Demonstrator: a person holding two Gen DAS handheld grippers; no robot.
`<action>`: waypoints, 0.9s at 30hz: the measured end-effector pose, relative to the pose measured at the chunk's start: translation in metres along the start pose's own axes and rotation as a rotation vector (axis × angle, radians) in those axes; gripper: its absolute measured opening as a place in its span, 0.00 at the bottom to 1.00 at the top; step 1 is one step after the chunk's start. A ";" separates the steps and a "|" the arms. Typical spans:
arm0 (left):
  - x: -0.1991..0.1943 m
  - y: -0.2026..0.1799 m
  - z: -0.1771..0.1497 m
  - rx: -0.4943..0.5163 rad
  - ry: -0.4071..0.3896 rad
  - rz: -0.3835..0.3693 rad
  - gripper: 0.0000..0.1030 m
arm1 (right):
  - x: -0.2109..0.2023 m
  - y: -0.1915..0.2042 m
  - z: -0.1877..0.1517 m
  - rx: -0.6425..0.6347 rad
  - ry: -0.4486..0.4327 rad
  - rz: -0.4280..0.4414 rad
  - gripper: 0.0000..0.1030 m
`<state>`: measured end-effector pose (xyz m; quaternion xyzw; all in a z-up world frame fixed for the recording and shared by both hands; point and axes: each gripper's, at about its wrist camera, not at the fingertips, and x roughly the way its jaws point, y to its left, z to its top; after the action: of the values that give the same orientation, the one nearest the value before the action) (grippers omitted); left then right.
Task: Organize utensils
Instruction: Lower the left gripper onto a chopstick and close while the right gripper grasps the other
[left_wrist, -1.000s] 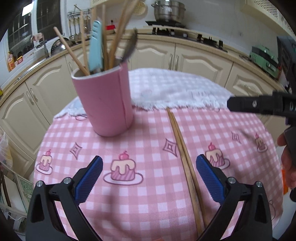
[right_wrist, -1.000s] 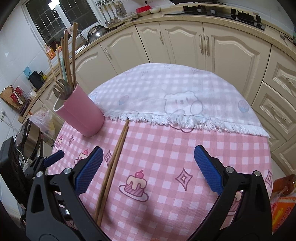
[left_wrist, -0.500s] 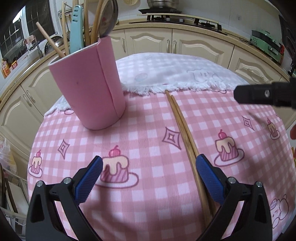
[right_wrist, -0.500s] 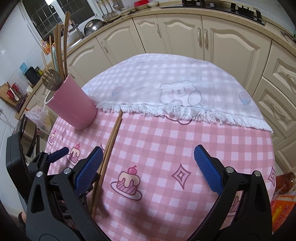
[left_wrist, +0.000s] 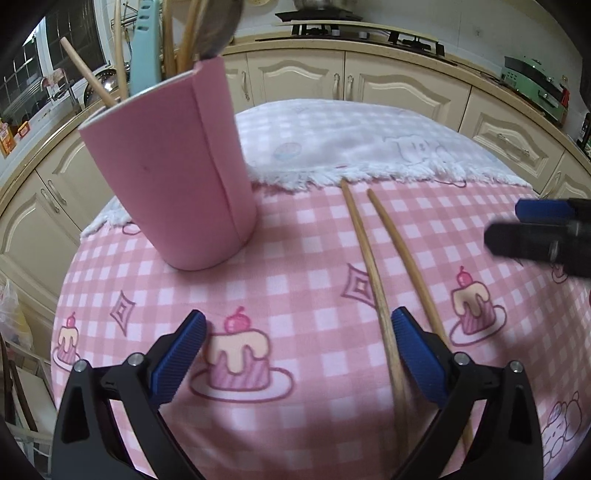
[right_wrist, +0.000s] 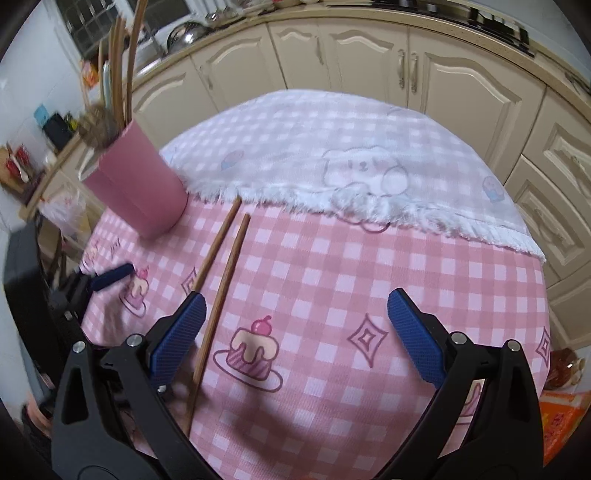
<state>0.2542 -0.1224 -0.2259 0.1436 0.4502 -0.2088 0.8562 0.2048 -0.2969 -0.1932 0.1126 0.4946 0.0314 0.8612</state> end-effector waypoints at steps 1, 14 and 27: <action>0.000 0.002 0.001 0.001 0.003 -0.003 0.89 | 0.003 0.004 -0.001 -0.014 0.012 -0.003 0.94; 0.010 -0.013 0.037 0.144 0.040 -0.033 0.60 | 0.027 0.027 0.012 -0.061 0.084 -0.030 0.71; 0.015 -0.017 0.040 0.141 0.081 -0.128 0.07 | 0.053 0.057 0.031 -0.101 0.153 -0.027 0.30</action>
<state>0.2817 -0.1583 -0.2178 0.1831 0.4770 -0.2882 0.8099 0.2619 -0.2373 -0.2097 0.0596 0.5583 0.0532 0.8258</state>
